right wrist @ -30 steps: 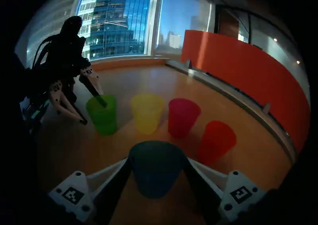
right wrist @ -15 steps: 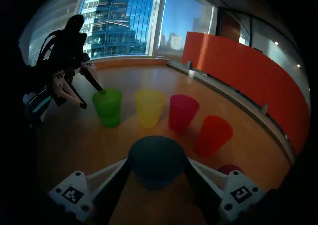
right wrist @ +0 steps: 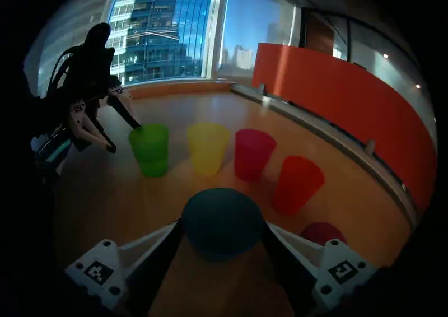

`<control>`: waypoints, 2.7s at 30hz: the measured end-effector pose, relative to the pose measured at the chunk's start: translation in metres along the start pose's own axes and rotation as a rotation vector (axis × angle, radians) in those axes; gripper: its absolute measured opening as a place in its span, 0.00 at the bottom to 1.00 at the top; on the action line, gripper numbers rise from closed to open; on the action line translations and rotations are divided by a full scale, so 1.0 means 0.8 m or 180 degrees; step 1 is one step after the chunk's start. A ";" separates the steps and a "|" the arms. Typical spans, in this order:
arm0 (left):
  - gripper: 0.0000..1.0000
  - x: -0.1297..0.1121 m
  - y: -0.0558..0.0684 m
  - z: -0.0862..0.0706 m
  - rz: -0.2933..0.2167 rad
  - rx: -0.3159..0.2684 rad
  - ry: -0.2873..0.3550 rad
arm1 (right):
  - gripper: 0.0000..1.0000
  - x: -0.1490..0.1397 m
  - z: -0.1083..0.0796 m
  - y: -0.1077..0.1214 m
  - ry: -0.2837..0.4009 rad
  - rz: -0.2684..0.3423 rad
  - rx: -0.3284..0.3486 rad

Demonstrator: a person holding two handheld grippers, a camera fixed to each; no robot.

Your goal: Pour water

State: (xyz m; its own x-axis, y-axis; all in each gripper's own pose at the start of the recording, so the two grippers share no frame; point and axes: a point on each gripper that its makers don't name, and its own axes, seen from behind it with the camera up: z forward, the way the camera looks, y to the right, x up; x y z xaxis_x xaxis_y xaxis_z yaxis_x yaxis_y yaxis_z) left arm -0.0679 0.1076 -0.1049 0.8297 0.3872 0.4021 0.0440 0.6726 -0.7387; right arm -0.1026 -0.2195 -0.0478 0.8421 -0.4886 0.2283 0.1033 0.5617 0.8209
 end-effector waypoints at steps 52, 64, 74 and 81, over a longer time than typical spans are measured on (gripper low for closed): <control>0.91 0.110 -0.159 -0.136 -0.0415 0.2127 0.1654 | 1.00 0.058 -0.226 0.107 0.1196 0.0720 -0.2174; 0.91 0.109 -0.166 -0.130 -0.0551 0.2341 0.1904 | 1.00 0.041 -0.288 0.140 0.1507 0.1042 -0.2736; 0.91 0.101 -0.168 -0.111 -0.0575 0.2432 0.1926 | 1.00 0.030 -0.294 0.157 0.1550 0.1154 -0.2864; 0.91 0.098 -0.167 -0.101 -0.0632 0.2464 0.1982 | 1.00 0.025 -0.287 0.165 0.1515 0.1236 -0.2895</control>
State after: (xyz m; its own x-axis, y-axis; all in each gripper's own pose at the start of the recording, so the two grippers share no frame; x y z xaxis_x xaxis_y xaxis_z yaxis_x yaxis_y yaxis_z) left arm 0.0361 -0.0030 -0.0184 0.9990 -0.0250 -0.0374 0.0233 0.9987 -0.0464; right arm 0.0492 -0.0014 -0.0554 0.9997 0.0261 0.0018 -0.0261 0.9997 -0.0007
